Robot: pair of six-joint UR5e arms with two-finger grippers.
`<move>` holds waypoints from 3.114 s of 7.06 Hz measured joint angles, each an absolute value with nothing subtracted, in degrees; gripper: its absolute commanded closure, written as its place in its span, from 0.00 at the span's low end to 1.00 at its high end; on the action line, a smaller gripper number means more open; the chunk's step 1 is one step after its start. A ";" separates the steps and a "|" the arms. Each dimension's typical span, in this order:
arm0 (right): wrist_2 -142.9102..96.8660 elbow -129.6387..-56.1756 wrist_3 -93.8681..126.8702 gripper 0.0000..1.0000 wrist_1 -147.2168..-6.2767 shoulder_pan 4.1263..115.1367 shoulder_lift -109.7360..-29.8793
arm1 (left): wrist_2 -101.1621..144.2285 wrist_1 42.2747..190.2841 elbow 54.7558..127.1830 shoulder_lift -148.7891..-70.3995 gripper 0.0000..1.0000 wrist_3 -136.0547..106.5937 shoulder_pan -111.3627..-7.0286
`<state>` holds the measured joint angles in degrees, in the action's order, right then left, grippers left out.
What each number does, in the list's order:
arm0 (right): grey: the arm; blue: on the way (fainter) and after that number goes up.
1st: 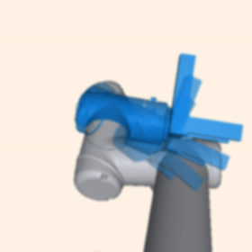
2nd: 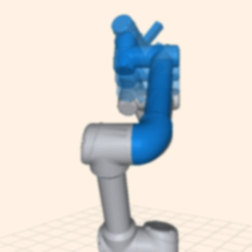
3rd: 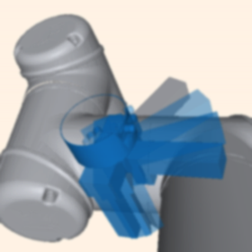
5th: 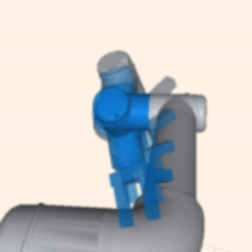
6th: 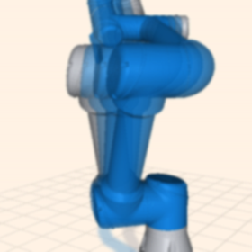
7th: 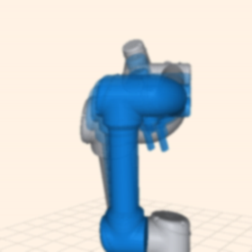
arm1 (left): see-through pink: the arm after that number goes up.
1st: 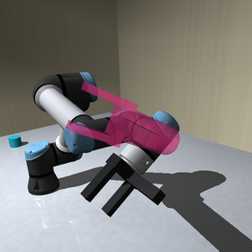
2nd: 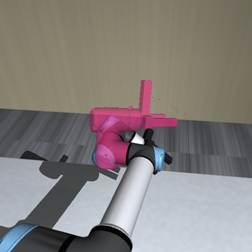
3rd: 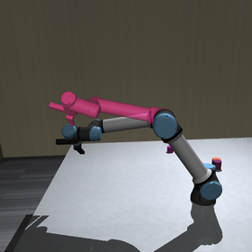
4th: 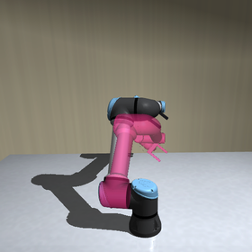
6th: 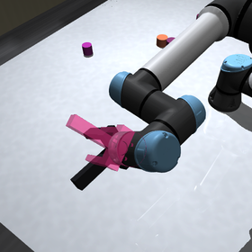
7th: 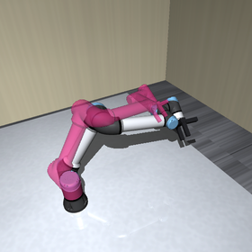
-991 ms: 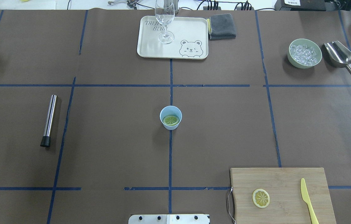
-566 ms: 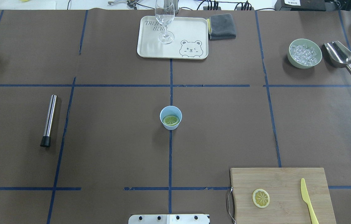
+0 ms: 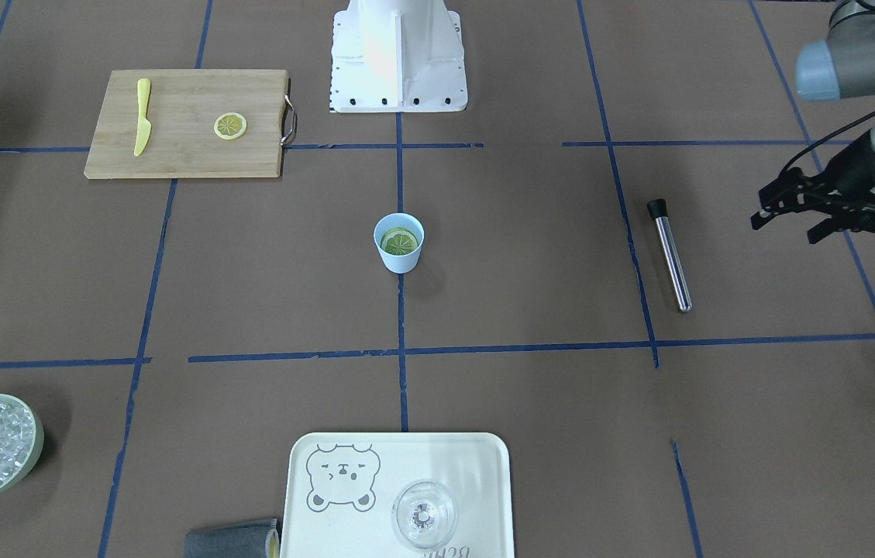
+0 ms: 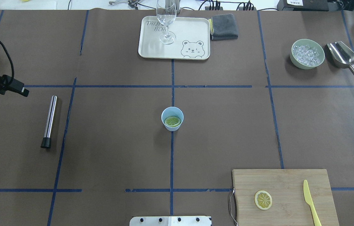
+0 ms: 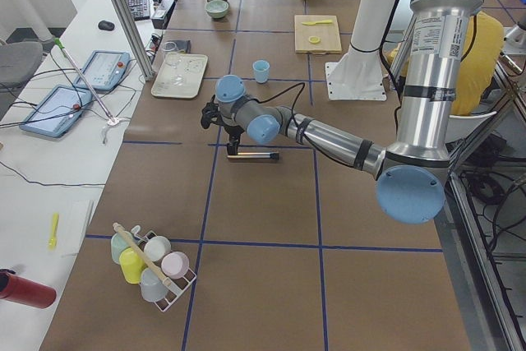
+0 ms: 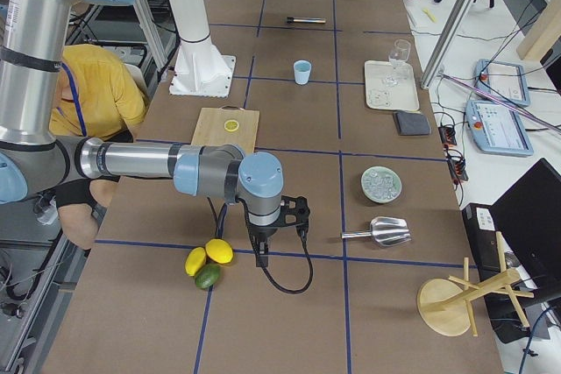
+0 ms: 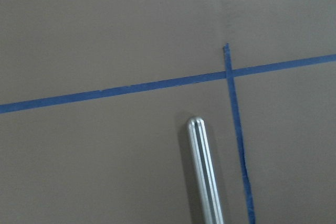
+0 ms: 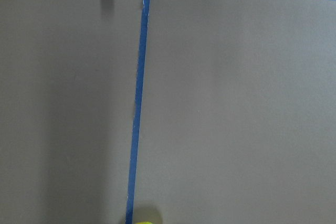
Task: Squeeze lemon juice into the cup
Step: 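Move the left gripper to the standing steel muddler, then grasp the steel muddler with the left gripper and lift it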
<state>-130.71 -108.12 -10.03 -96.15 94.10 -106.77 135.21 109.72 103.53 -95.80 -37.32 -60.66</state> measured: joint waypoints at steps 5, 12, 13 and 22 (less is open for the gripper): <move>-132.90 -108.35 -10.11 0.00 -96.10 96.67 -107.13 | 126.96 111.26 102.30 -106.38 0.00 -39.37 -58.35; -133.12 -108.13 -9.84 0.00 -96.15 97.07 -107.14 | 116.43 112.79 99.83 -104.42 0.24 -54.29 -51.53; -133.13 -108.11 -9.84 0.00 -96.15 97.05 -107.14 | 115.16 112.87 99.17 -102.22 0.24 -55.35 -51.19; -133.08 -107.86 -9.93 0.00 -96.15 97.03 -107.09 | 110.79 122.16 92.85 -98.53 0.37 -61.68 -45.07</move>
